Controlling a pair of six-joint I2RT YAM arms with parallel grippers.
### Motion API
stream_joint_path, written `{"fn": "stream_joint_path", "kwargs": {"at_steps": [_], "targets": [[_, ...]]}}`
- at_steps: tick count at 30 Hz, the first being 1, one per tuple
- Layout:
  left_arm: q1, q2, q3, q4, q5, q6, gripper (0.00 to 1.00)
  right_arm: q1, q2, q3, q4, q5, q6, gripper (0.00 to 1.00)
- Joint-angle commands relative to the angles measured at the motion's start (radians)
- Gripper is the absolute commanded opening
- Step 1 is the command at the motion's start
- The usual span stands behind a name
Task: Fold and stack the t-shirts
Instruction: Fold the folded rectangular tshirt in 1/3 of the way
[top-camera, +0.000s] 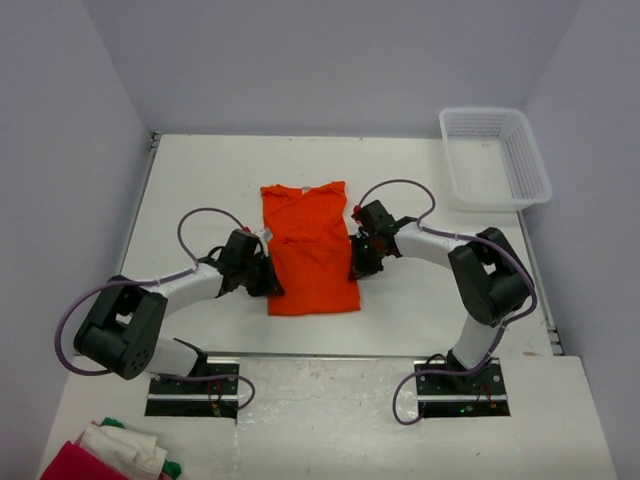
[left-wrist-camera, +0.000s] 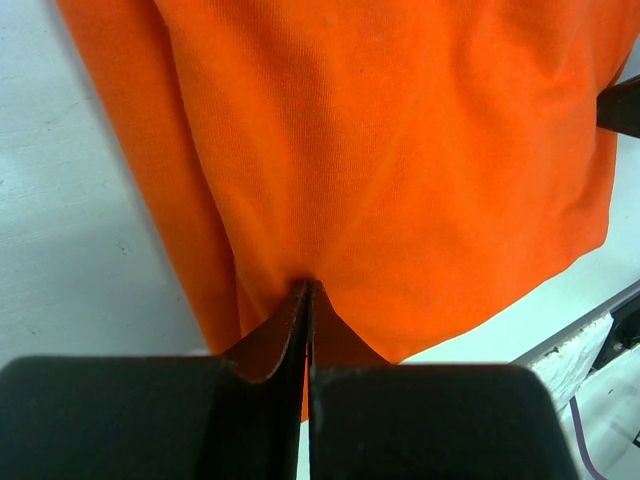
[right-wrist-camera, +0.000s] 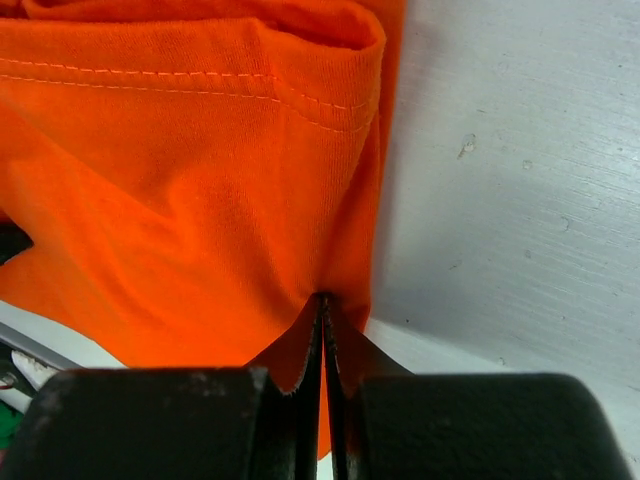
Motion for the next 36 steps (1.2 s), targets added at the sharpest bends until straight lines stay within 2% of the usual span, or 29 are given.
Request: {"fn": "stream_joint_path", "kwargs": {"at_steps": [1, 14, 26, 36], "targets": [[-0.005, 0.037, 0.031, -0.035, -0.038, 0.027, 0.0, 0.009, -0.022, -0.06, 0.057, 0.028, 0.033, 0.0], [-0.005, 0.124, 0.086, -0.037, -0.026, 0.068, 0.0, 0.011, -0.074, -0.264, 0.152, 0.051, 0.147, 0.0], [-0.019, 0.156, 0.1, -0.028, -0.02, 0.056, 0.0, 0.009, -0.224, -0.365, 0.094, 0.22, 0.323, 0.0], [-0.051, 0.081, 0.036, -0.032, -0.032, 0.019, 0.0, 0.009, -0.191, -0.274, -0.001, 0.295, 0.319, 0.0]]}}
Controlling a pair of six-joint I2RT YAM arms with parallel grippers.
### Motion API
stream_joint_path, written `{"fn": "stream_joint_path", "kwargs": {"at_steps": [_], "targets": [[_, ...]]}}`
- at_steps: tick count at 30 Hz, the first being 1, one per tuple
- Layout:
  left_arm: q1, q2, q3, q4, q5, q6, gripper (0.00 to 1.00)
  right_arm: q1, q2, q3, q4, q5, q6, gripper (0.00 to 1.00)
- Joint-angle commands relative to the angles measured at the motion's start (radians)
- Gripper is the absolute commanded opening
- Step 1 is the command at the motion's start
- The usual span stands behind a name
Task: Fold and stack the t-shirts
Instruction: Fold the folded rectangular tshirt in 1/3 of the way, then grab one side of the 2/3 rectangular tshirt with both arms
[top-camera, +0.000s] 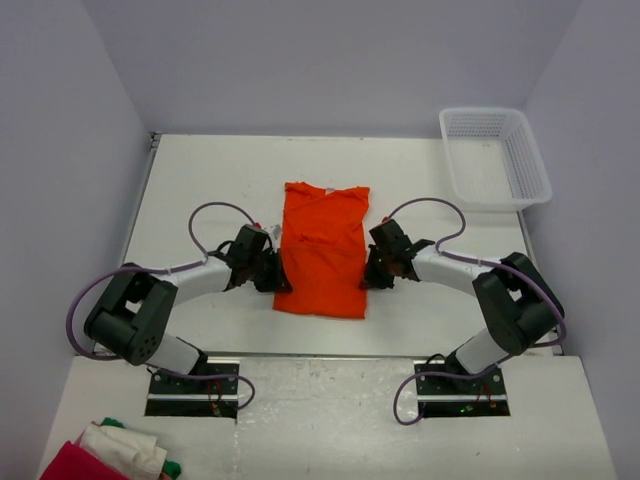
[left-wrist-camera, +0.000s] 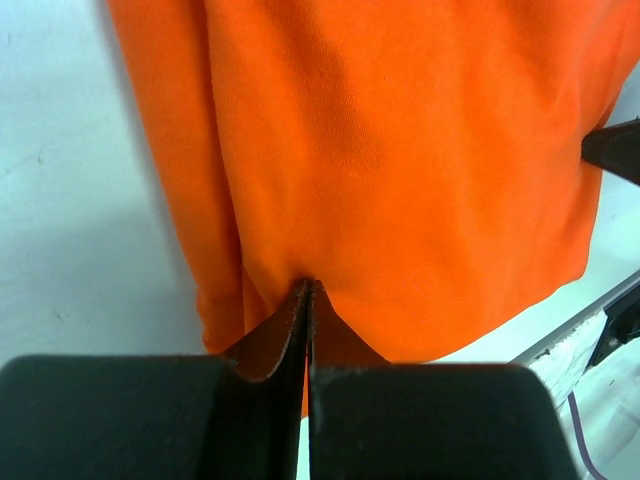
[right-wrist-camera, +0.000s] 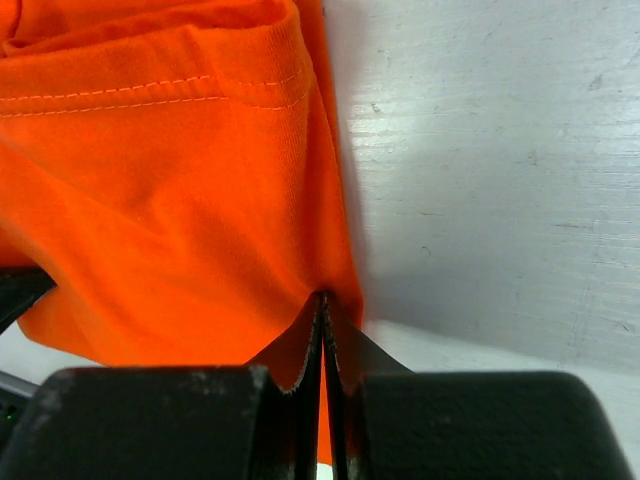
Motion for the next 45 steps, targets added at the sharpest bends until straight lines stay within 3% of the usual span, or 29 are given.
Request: {"fn": "stream_joint_path", "kwargs": {"at_steps": [1, 13, 21, 27, 30, 31, 33, 37, 45], "targets": [[-0.016, -0.032, -0.055, -0.051, -0.053, 0.003, 0.0, -0.002, 0.038, 0.009, -0.147, 0.136, -0.013, 0.0], [-0.022, -0.083, -0.092, -0.063, -0.05, -0.007, 0.0, -0.002, 0.005, -0.034, -0.121, 0.116, 0.003, 0.0], [-0.049, -0.182, -0.025, -0.149, -0.108, 0.007, 0.0, 0.001, -0.085, -0.042, -0.052, 0.055, -0.117, 0.01], [-0.065, -0.285, 0.055, -0.261, -0.166, 0.015, 0.03, 0.019, -0.229, -0.023, -0.115, 0.053, -0.126, 0.22], [-0.066, -0.311, 0.06, -0.291, -0.176, 0.007, 0.04, 0.035, -0.321, -0.041, -0.139, 0.041, -0.111, 0.44], [-0.066, -0.323, 0.058, -0.299, -0.183, 0.001, 0.06, 0.038, -0.341, -0.064, -0.136, 0.021, -0.109, 0.56], [-0.066, -0.339, 0.037, -0.304, -0.189, -0.008, 0.08, 0.039, -0.39, -0.095, -0.127, -0.027, -0.085, 0.66], [-0.065, -0.365, 0.003, -0.302, -0.188, -0.025, 0.11, 0.053, -0.476, -0.234, -0.064, -0.042, -0.014, 0.69], [-0.066, -0.365, -0.018, -0.316, -0.165, -0.002, 0.12, 0.082, -0.579, -0.408, 0.067, -0.068, 0.109, 0.65]]}}
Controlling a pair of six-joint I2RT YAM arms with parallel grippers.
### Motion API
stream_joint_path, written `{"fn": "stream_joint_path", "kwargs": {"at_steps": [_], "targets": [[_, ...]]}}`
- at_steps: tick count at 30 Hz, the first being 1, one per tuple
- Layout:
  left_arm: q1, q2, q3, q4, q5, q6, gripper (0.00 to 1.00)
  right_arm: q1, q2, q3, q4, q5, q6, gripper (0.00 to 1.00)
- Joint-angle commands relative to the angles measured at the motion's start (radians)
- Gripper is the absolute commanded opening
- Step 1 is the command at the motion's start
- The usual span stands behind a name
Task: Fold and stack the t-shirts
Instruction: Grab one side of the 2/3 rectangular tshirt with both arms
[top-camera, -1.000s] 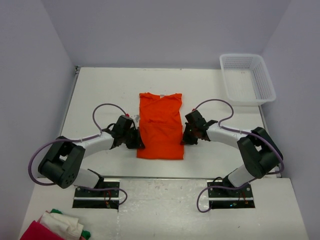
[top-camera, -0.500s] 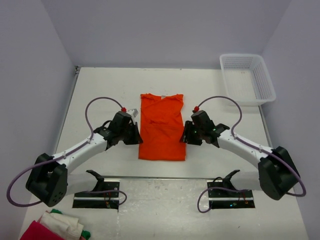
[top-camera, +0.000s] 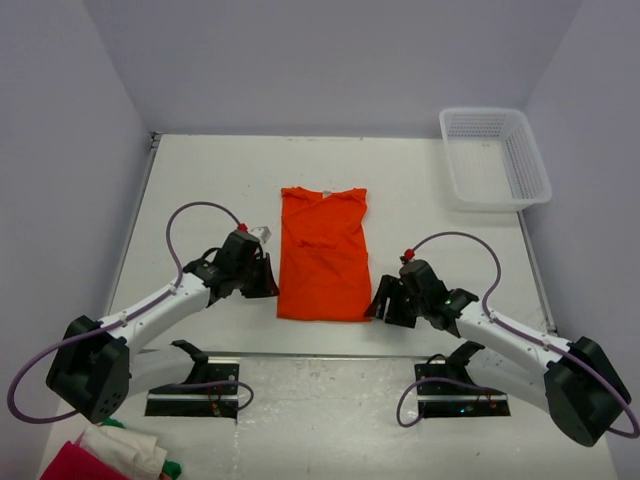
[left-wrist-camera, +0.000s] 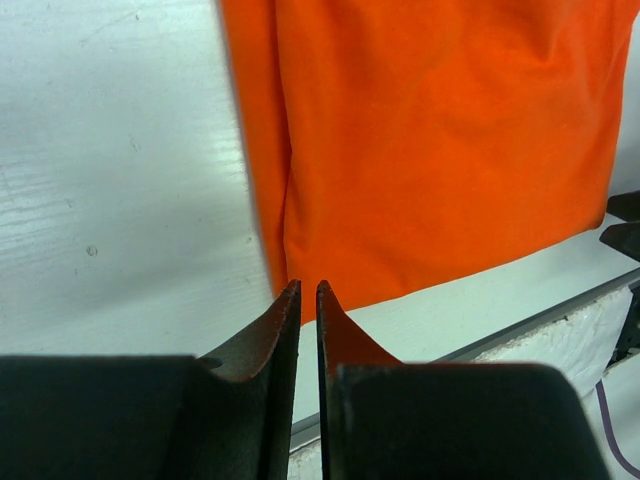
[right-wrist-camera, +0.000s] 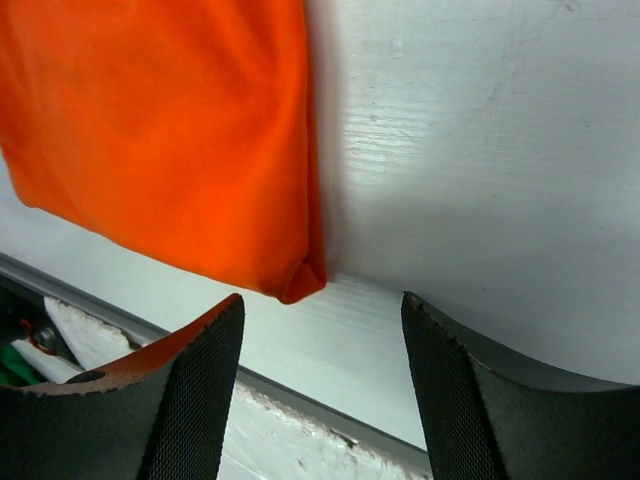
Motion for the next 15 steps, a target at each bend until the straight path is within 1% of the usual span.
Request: {"fn": "stream_joint_path", "kwargs": {"at_steps": [1, 6, 10, 15], "targets": [[-0.006, -0.02, -0.01, -0.018, 0.005, 0.011, 0.12, 0.018, -0.02, -0.049, 0.111, -0.018, 0.079, 0.65], [-0.006, -0.029, -0.017, -0.021, -0.006, -0.009, 0.12, 0.043, 0.023, -0.091, 0.197, -0.034, 0.129, 0.63], [-0.004, -0.04, -0.02, -0.025, -0.003, -0.011, 0.12, 0.061, 0.075, -0.088, 0.214, -0.018, 0.148, 0.63], [-0.006, -0.054, -0.009, -0.039, -0.007, -0.006, 0.12, 0.07, 0.099, -0.095, 0.243, -0.006, 0.172, 0.62]]}}
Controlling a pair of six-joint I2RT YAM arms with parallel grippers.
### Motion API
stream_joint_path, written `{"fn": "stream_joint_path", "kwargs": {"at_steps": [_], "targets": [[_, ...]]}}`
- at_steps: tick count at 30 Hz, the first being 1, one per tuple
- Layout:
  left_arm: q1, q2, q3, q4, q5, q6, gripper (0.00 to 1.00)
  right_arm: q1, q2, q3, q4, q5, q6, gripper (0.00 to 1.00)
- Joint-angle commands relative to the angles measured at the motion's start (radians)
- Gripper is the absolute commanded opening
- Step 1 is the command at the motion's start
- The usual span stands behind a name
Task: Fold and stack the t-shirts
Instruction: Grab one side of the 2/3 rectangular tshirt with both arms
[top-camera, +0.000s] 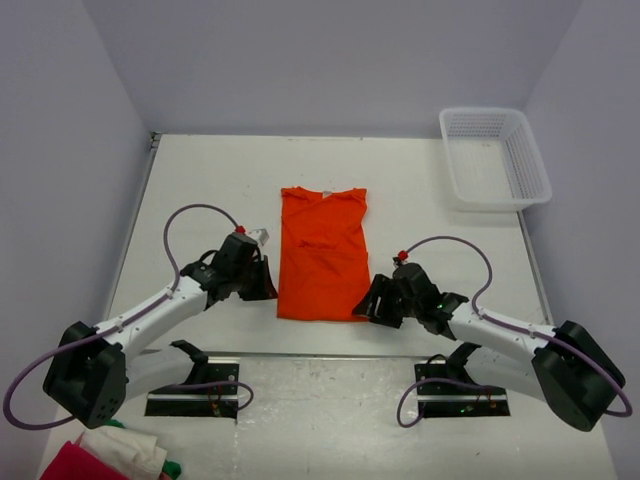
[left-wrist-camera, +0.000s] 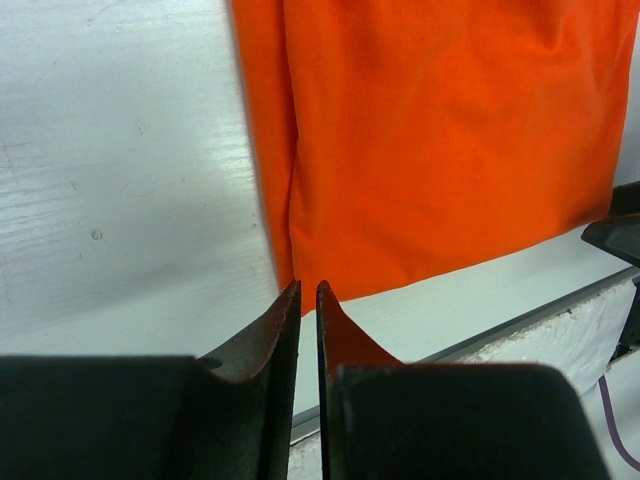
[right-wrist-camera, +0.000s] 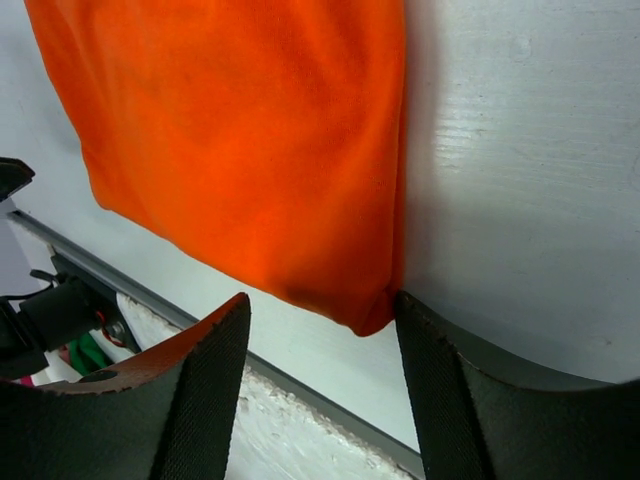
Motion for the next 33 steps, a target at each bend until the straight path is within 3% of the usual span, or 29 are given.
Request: {"fn": "stream_joint_path", "kwargs": {"at_steps": [1, 8, 15, 17, 26, 28, 33], "targets": [[-0.004, -0.027, 0.01, -0.02, -0.009, -0.006, 0.12, 0.009, 0.033, -0.037, -0.01, 0.034, 0.034, 0.6], [-0.006, -0.023, 0.001, -0.042, -0.033, -0.009, 0.12, 0.038, 0.006, -0.037, -0.037, 0.077, 0.07, 0.26], [-0.004, 0.014, -0.023, -0.066, -0.083, -0.061, 0.16, 0.057, 0.015, -0.022, -0.054, 0.095, 0.07, 0.15], [-0.006, 0.025, -0.037, -0.062, -0.089, -0.084, 0.17, 0.061, 0.028, -0.011, -0.054, 0.092, 0.061, 0.01], [-0.006, 0.036, -0.12, 0.059, 0.063, -0.098, 0.33, 0.086, 0.097, 0.011, -0.016, 0.08, 0.037, 0.0], [-0.006, 0.028, -0.134, 0.098, 0.092, -0.107, 0.41, 0.092, 0.108, 0.017, -0.014, 0.075, 0.034, 0.0], [-0.006, 0.002, -0.157, 0.122, 0.123, -0.118, 0.45, 0.101, 0.121, 0.031, -0.019, 0.072, 0.029, 0.0]]}}
